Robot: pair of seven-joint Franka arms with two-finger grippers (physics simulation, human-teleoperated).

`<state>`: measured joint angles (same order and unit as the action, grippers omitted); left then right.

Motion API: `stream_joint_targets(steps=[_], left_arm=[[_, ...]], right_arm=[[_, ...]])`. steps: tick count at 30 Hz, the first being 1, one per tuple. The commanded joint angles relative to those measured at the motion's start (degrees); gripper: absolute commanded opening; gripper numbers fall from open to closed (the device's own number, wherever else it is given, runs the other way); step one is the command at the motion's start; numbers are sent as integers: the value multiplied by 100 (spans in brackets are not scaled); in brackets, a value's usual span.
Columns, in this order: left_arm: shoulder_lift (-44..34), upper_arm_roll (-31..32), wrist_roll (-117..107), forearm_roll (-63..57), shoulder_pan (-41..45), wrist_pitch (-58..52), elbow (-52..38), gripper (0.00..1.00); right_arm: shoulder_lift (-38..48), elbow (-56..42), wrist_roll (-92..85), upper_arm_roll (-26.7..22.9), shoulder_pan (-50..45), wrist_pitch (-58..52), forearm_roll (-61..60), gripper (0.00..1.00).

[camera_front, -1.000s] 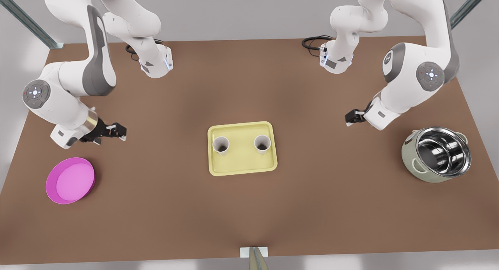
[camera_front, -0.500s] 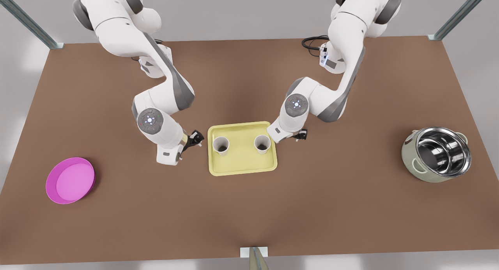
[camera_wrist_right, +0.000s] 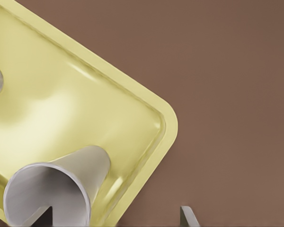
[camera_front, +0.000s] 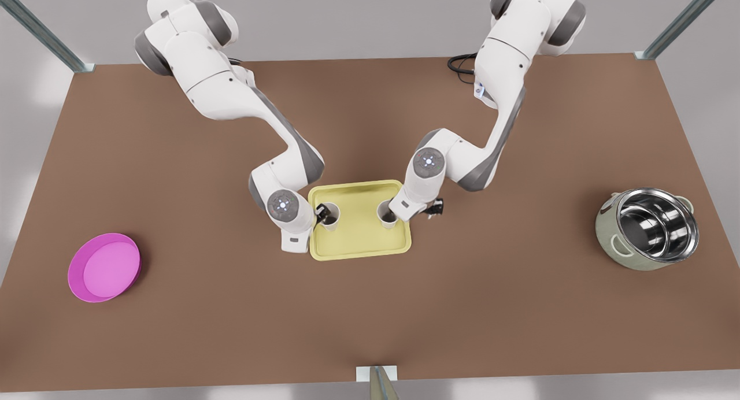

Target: Use the left arm to pick up the white IKEA cup from the tray and place it on the middle-left position; use the right arm to pick up the white IKEA cup from the tray and place it on the middle-right position

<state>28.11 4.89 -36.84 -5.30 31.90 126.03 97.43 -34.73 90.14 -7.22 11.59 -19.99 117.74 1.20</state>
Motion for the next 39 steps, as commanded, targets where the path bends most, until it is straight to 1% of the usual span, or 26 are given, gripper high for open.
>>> stream_joint_targets(steps=[1, 9, 14, 17, 19, 20, 23, 24, 26, 27, 28, 29, 30, 31, 33, 34, 35, 39], left_arm=[[-17, 12, -1124, -111, 36, 554, 188, 100], [89, 12, -1405, -103, 150, 765, 180, 100], [335, 3, -1405, -111, 142, 1117, 197, 100], [265, 3, -1484, -138, 177, 1135, 311, 100], [150, 3, -1440, -138, 177, 1135, 461, 100], [159, 3, -1449, -138, 194, 1135, 461, 100], [344, 3, -1511, -129, 212, 1477, 461, 100], [388, 3, -1511, -129, 212, 1539, 461, 100], [458, 3, -1511, -129, 212, 1644, 443, 100], [502, 12, -1537, -120, 221, 1750, 426, 96], [502, 3, -1616, -129, 238, 1759, 408, 90], [502, 12, -1660, -129, 247, 1759, 408, 71], [502, 3, -1686, -120, 256, 1759, 408, 53], [502, 3, -1765, -129, 273, 1759, 399, 43], [502, 3, -1976, -129, 317, 1750, 355, 27], [502, 3, -2029, -129, 317, 1750, 347, 21], [502, 3, -2073, -129, 352, 1750, 347, 17], [370, -14, -2047, -129, 335, 1653, 347, 16]], right_arm=[[1, 47, 106, 1, -14, 38, 30, 100], [-113, 250, 80, 10, -137, 109, 30, 100], [-192, 276, 80, 10, -304, 161, 21, 100], [-236, 302, 80, 10, -312, 170, 30, 100], [-307, 302, 71, 10, -304, 267, 30, 96], [-315, 302, 71, 10, -304, 275, 30, 95], [-377, 293, 62, 1, -304, 346, 109, 83], [-377, 293, 62, 10, -304, 346, 109, 71], [-377, 293, 71, 1, -312, 320, 100, 52], [-368, 293, 80, 1, -312, 284, 91, 47], [-351, 285, 115, 10, -330, 267, 83, 41], [-342, 285, 106, 10, -339, 267, 82, 34], [-333, 285, 98, 10, -339, 258, 82, 30], [-298, 285, 106, 19, -339, 240, 82, 28], [-289, 285, 80, 36, -339, 240, 82, 17], [-289, 285, 80, 36, -339, 240, 82, 15], [-254, 285, 80, 36, -339, 223, 82, 12], [150, 188, 80, 10, -163, -383, 65, 3]])
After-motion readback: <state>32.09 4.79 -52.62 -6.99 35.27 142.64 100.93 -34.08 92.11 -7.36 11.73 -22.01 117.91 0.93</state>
